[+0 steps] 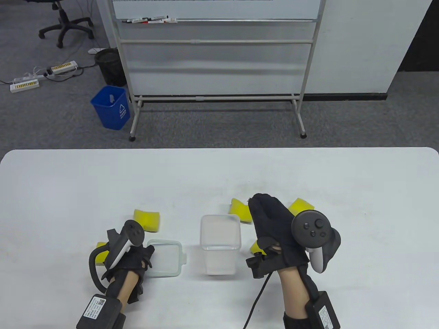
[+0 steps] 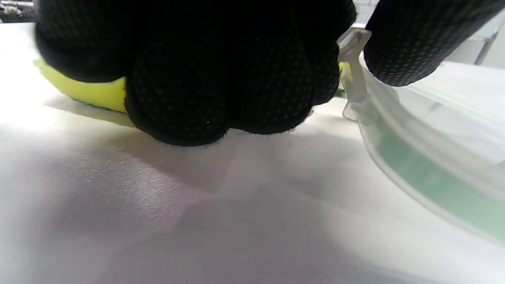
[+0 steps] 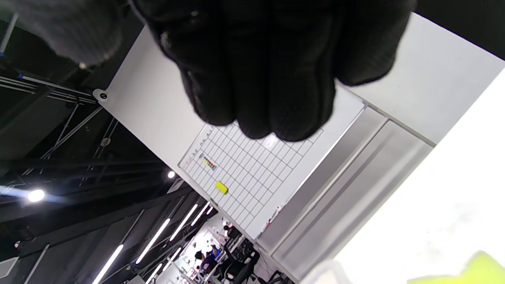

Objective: Squeeze sponges into plastic airtight container

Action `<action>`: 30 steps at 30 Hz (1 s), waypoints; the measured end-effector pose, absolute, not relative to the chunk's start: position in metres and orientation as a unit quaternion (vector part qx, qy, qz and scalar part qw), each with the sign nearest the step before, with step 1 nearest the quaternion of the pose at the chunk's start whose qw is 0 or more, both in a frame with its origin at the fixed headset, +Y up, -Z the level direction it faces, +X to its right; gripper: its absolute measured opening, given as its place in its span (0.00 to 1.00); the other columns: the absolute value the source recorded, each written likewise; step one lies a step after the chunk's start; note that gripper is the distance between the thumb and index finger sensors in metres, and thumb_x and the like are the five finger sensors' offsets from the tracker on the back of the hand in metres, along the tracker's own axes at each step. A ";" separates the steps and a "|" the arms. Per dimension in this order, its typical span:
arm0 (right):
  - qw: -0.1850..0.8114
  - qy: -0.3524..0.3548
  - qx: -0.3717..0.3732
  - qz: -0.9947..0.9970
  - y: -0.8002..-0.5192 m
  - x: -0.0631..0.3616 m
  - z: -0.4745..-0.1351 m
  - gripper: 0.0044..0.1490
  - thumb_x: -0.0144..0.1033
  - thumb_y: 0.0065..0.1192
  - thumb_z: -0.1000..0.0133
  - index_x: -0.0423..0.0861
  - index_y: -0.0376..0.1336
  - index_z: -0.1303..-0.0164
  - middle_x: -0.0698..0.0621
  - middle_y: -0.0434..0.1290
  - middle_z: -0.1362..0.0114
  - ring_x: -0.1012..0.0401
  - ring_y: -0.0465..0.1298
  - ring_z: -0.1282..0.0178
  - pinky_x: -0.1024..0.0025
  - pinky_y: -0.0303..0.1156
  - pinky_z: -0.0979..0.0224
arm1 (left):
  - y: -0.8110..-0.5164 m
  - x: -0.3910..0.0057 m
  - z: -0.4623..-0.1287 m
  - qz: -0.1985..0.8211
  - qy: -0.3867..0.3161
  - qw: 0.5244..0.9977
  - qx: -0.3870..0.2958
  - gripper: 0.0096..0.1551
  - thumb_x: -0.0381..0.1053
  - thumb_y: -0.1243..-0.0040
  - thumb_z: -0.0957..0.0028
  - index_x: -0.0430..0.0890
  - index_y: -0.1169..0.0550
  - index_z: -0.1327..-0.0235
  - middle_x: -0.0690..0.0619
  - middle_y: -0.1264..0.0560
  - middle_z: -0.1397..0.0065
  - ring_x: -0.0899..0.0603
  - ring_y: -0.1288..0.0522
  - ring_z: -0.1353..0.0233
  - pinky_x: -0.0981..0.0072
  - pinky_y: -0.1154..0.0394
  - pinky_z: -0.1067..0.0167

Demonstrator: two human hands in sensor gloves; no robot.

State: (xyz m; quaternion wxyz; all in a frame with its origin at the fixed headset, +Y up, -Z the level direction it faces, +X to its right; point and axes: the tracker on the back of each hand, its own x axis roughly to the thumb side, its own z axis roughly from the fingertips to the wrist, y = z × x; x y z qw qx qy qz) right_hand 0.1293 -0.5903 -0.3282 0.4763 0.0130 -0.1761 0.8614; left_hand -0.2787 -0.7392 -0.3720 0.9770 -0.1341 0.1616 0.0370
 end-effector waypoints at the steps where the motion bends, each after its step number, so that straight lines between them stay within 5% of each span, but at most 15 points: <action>1: 0.476 -0.176 0.013 0.862 -0.590 0.129 -0.328 0.46 0.69 0.54 0.49 0.44 0.75 0.38 0.42 0.80 0.35 0.48 0.83 0.43 0.44 0.70 0.29 | -0.740 -0.279 -0.372 0.029 0.162 0.977 -0.137 0.28 0.70 0.39 0.53 0.48 0.15 0.60 0.53 0.12 0.63 0.45 0.14 0.60 0.54 0.16 0.57; 10: 0.477 -0.174 0.011 0.862 -0.590 0.129 -0.328 0.46 0.69 0.54 0.48 0.44 0.75 0.38 0.42 0.80 0.35 0.48 0.83 0.43 0.44 0.70 0.29 | -0.711 -0.292 -0.365 0.055 0.178 0.981 -0.060 0.25 0.69 0.37 0.53 0.49 0.14 0.63 0.54 0.12 0.65 0.46 0.13 0.62 0.55 0.16 0.59; 14: 0.476 -0.174 0.013 0.862 -0.590 0.129 -0.328 0.46 0.69 0.54 0.48 0.44 0.75 0.38 0.42 0.81 0.35 0.48 0.83 0.43 0.44 0.70 0.29 | -0.693 -0.314 -0.355 0.056 0.213 0.975 0.038 0.31 0.68 0.36 0.54 0.48 0.19 0.47 0.49 0.14 0.49 0.40 0.15 0.49 0.50 0.18 0.50; 20: 0.475 -0.172 0.017 0.863 -0.590 0.128 -0.328 0.46 0.69 0.54 0.48 0.44 0.75 0.38 0.42 0.81 0.36 0.48 0.83 0.43 0.44 0.70 0.29 | -0.712 -0.339 -0.360 0.047 0.248 0.966 -0.058 0.41 0.70 0.37 0.53 0.47 0.25 0.32 0.43 0.21 0.32 0.37 0.21 0.38 0.49 0.21 0.44; 30: 0.474 -0.169 0.016 0.864 -0.590 0.127 -0.328 0.46 0.69 0.54 0.48 0.44 0.75 0.38 0.42 0.81 0.36 0.48 0.83 0.43 0.44 0.70 0.29 | -0.735 -0.339 -0.373 0.017 0.264 0.957 -0.121 0.44 0.70 0.37 0.54 0.42 0.25 0.34 0.42 0.20 0.33 0.37 0.17 0.38 0.49 0.19 0.43</action>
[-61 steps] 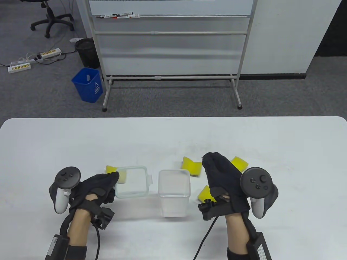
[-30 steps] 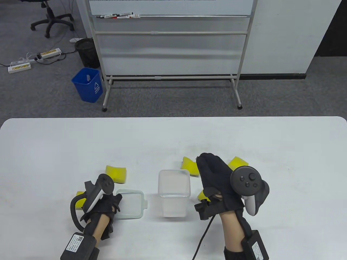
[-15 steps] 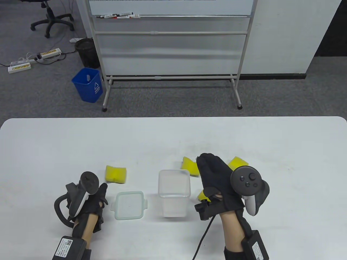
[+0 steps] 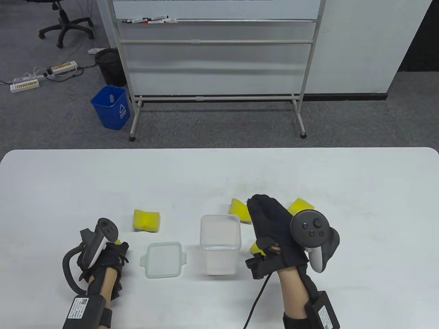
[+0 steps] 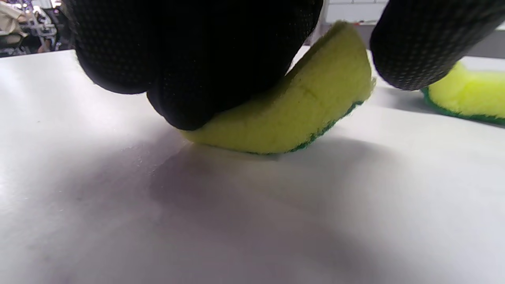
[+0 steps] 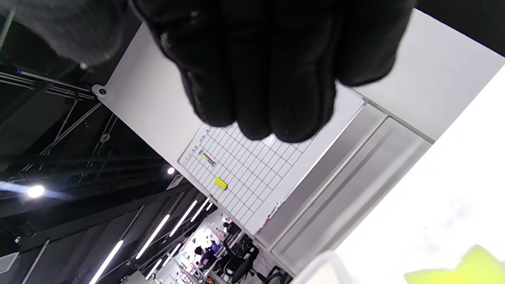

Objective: Squeeze sponges into plastic airtight container

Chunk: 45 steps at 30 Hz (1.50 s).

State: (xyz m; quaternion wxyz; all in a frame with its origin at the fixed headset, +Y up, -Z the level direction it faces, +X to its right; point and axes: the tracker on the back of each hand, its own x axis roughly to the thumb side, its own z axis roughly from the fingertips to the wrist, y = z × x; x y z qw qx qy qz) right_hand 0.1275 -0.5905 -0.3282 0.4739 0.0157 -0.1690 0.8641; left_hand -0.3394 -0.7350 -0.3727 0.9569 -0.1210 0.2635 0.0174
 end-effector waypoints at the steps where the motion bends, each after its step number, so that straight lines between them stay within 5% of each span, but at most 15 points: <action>1: 0.472 -0.168 0.016 0.865 -0.591 0.127 -0.328 0.46 0.69 0.54 0.48 0.44 0.75 0.39 0.42 0.81 0.36 0.48 0.83 0.43 0.44 0.70 0.29 | -0.736 -0.339 -0.374 0.009 0.265 0.957 -0.116 0.41 0.69 0.36 0.54 0.43 0.25 0.35 0.42 0.19 0.34 0.38 0.17 0.39 0.49 0.18 0.44; 6: 0.470 -0.165 0.017 0.867 -0.592 0.125 -0.329 0.46 0.69 0.54 0.48 0.44 0.75 0.38 0.42 0.81 0.36 0.48 0.83 0.43 0.44 0.70 0.29 | -0.732 -0.339 -0.373 -0.002 0.275 0.958 -0.087 0.30 0.60 0.35 0.51 0.45 0.21 0.41 0.45 0.17 0.38 0.40 0.16 0.42 0.50 0.18 0.45; 14: 0.472 -0.166 0.015 0.866 -0.591 0.125 -0.330 0.46 0.69 0.54 0.48 0.44 0.75 0.38 0.42 0.81 0.36 0.48 0.83 0.43 0.44 0.70 0.29 | -0.686 -0.325 -0.358 0.060 0.247 0.967 0.028 0.29 0.59 0.35 0.51 0.45 0.20 0.42 0.46 0.15 0.40 0.40 0.15 0.45 0.51 0.18 0.47; 28: 0.457 -0.156 0.050 0.875 -0.593 0.103 -0.327 0.48 0.68 0.58 0.48 0.44 0.69 0.30 0.42 0.79 0.33 0.48 0.82 0.41 0.44 0.69 0.28 | -0.589 -0.224 -0.334 0.314 0.008 0.926 0.210 0.29 0.61 0.35 0.51 0.46 0.21 0.42 0.47 0.15 0.40 0.42 0.14 0.46 0.54 0.17 0.49; 35: 0.480 -0.160 0.098 0.857 -0.587 0.088 -0.319 0.52 0.68 0.61 0.49 0.43 0.62 0.24 0.42 0.76 0.29 0.48 0.81 0.36 0.43 0.69 0.27 | -0.577 -0.172 -0.325 0.457 -0.113 0.863 0.184 0.29 0.62 0.35 0.51 0.48 0.21 0.41 0.49 0.16 0.40 0.44 0.15 0.45 0.54 0.17 0.47; 45: 0.529 -0.105 0.145 0.829 -0.594 0.074 -0.321 0.53 0.65 0.65 0.50 0.43 0.60 0.21 0.41 0.73 0.25 0.46 0.78 0.32 0.41 0.67 0.26 | -0.598 -0.155 -0.330 0.572 -0.150 0.799 0.112 0.28 0.58 0.34 0.51 0.47 0.21 0.41 0.49 0.16 0.40 0.44 0.14 0.44 0.50 0.17 0.43</action>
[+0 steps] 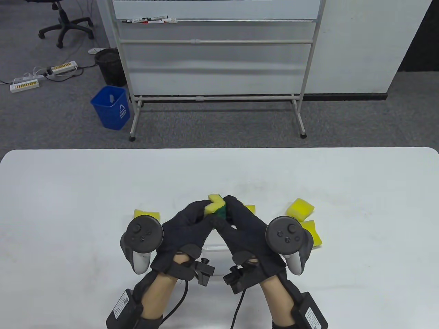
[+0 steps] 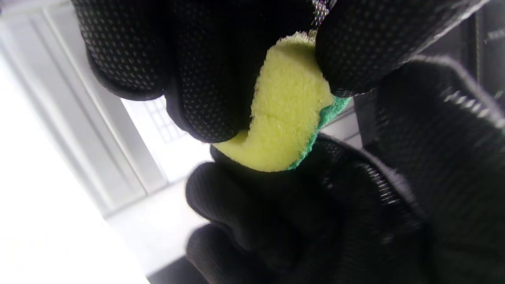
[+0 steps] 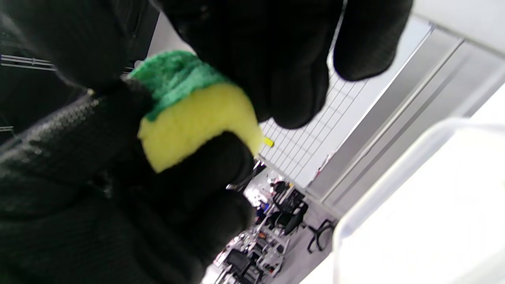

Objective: Squeeze sponges into plastic airtight container

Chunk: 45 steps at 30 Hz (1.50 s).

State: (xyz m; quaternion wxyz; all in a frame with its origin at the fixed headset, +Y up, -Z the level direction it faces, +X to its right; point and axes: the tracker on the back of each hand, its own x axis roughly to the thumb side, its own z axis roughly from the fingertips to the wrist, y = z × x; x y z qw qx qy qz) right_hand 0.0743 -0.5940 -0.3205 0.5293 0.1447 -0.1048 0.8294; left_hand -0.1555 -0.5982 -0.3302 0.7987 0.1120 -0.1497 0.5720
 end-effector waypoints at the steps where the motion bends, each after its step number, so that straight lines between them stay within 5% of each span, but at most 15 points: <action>1: 0.537 -0.093 0.154 0.824 -0.595 0.074 -0.322 0.53 0.64 0.66 0.49 0.44 0.58 0.20 0.41 0.72 0.24 0.46 0.77 0.30 0.40 0.66 0.25 | -0.600 -0.157 -0.332 0.594 -0.154 0.783 0.097 0.28 0.58 0.34 0.51 0.47 0.21 0.41 0.49 0.15 0.40 0.44 0.13 0.44 0.50 0.17 0.43; 4: 0.555 -0.086 0.165 0.811 -0.597 0.072 -0.323 0.53 0.57 0.70 0.49 0.45 0.55 0.18 0.40 0.69 0.22 0.45 0.76 0.28 0.39 0.65 0.24 | -0.603 -0.157 -0.336 0.623 -0.175 0.760 0.066 0.28 0.57 0.36 0.49 0.47 0.22 0.39 0.48 0.17 0.37 0.44 0.14 0.41 0.48 0.19 0.40; 9: 0.505 -0.161 0.116 0.840 -0.598 0.072 -0.321 0.47 0.49 0.74 0.51 0.44 0.60 0.23 0.45 0.76 0.31 0.51 0.81 0.38 0.43 0.69 0.27 | -0.605 -0.153 -0.340 0.615 -0.230 0.754 0.009 0.34 0.63 0.43 0.45 0.44 0.27 0.32 0.43 0.21 0.31 0.40 0.18 0.35 0.43 0.23 0.36; 19: 0.434 -0.169 0.111 0.878 -0.597 0.067 -0.320 0.44 0.45 0.75 0.51 0.44 0.62 0.25 0.48 0.78 0.37 0.54 0.83 0.45 0.45 0.70 0.27 | -0.590 -0.168 -0.334 0.485 -0.166 0.851 0.114 0.37 0.66 0.35 0.51 0.47 0.25 0.34 0.46 0.19 0.35 0.39 0.18 0.38 0.44 0.22 0.38; 21: 0.410 -0.151 0.115 0.892 -0.597 0.066 -0.321 0.40 0.44 0.75 0.50 0.53 0.64 0.25 0.48 0.78 0.36 0.54 0.82 0.43 0.44 0.69 0.26 | -0.587 -0.172 -0.336 0.426 -0.177 0.876 0.142 0.42 0.67 0.32 0.54 0.50 0.29 0.28 0.48 0.23 0.27 0.38 0.21 0.31 0.41 0.24 0.35; 25: 0.402 -0.126 0.146 0.895 -0.598 0.062 -0.323 0.39 0.41 0.74 0.49 0.62 0.65 0.24 0.47 0.75 0.32 0.52 0.79 0.39 0.42 0.66 0.25 | -0.595 -0.170 -0.348 0.442 -0.267 0.855 0.054 0.47 0.66 0.33 0.51 0.56 0.38 0.20 0.49 0.40 0.12 0.31 0.35 0.18 0.30 0.34 0.28; 32: 0.411 -0.143 0.157 0.886 -0.597 0.061 -0.322 0.45 0.37 0.73 0.49 0.57 0.58 0.20 0.46 0.74 0.31 0.51 0.80 0.38 0.42 0.67 0.25 | -0.605 -0.175 -0.357 0.479 -0.240 0.842 0.057 0.35 0.58 0.33 0.50 0.49 0.26 0.30 0.46 0.19 0.31 0.39 0.19 0.34 0.40 0.24 0.35; 39: 0.415 -0.208 0.135 0.875 -0.597 0.068 -0.321 0.43 0.38 0.78 0.53 0.53 0.62 0.25 0.49 0.81 0.38 0.55 0.85 0.47 0.46 0.72 0.28 | -0.611 -0.169 -0.357 0.475 -0.219 0.846 0.100 0.27 0.55 0.31 0.54 0.48 0.20 0.42 0.50 0.14 0.47 0.45 0.15 0.47 0.47 0.20 0.41; 45: 0.359 -0.223 0.129 0.897 -0.598 0.066 -0.322 0.33 0.38 0.79 0.54 0.54 0.69 0.36 0.48 0.83 0.41 0.55 0.87 0.51 0.46 0.73 0.29 | -0.616 -0.167 -0.359 0.431 -0.203 0.873 0.107 0.28 0.58 0.31 0.53 0.50 0.20 0.41 0.51 0.13 0.44 0.44 0.14 0.44 0.45 0.20 0.40</action>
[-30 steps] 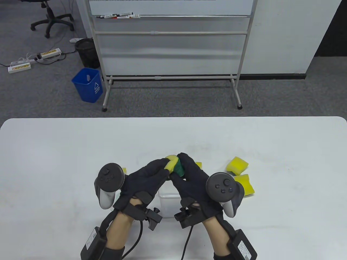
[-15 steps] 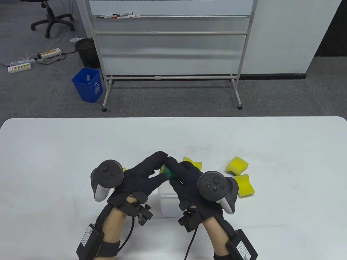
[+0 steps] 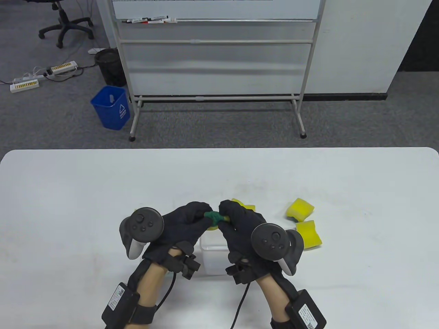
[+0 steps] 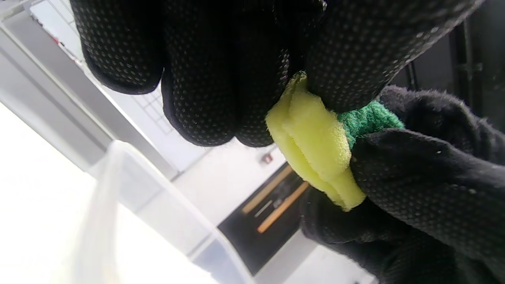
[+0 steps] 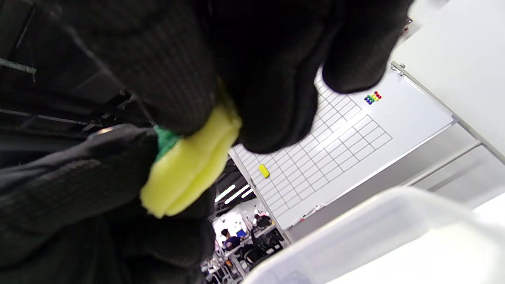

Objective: Squeeze sponges into plastic airtight container

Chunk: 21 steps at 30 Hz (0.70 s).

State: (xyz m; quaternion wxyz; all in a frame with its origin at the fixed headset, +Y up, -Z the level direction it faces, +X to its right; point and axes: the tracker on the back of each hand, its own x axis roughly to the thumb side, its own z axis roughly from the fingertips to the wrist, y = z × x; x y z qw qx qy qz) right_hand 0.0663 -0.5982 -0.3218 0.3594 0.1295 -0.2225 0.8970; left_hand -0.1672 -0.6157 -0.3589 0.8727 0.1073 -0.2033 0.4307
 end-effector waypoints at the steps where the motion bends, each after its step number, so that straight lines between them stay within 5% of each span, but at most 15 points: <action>1: 0.356 -0.225 0.127 0.898 -0.598 0.066 -0.322 0.33 0.38 0.79 0.54 0.53 0.70 0.36 0.48 0.83 0.41 0.55 0.86 0.51 0.46 0.72 0.29 | -0.615 -0.167 -0.359 0.418 -0.207 0.878 0.105 0.29 0.59 0.32 0.52 0.50 0.21 0.38 0.50 0.14 0.40 0.42 0.16 0.40 0.44 0.21 0.38; 5: 0.316 -0.219 0.117 0.916 -0.598 0.066 -0.322 0.32 0.40 0.82 0.55 0.51 0.72 0.39 0.48 0.83 0.43 0.55 0.86 0.51 0.45 0.71 0.28 | -0.613 -0.171 -0.357 0.358 -0.187 0.906 0.129 0.35 0.62 0.35 0.51 0.50 0.25 0.32 0.47 0.21 0.29 0.38 0.21 0.31 0.39 0.25 0.34; 21: 0.152 -0.192 0.136 0.960 -0.615 0.038 -0.326 0.28 0.43 0.84 0.57 0.51 0.78 0.46 0.53 0.87 0.45 0.54 0.85 0.44 0.47 0.71 0.28 | -0.617 -0.176 -0.361 0.288 -0.154 0.935 0.141 0.34 0.61 0.37 0.50 0.49 0.26 0.31 0.46 0.22 0.28 0.37 0.23 0.30 0.39 0.26 0.34</action>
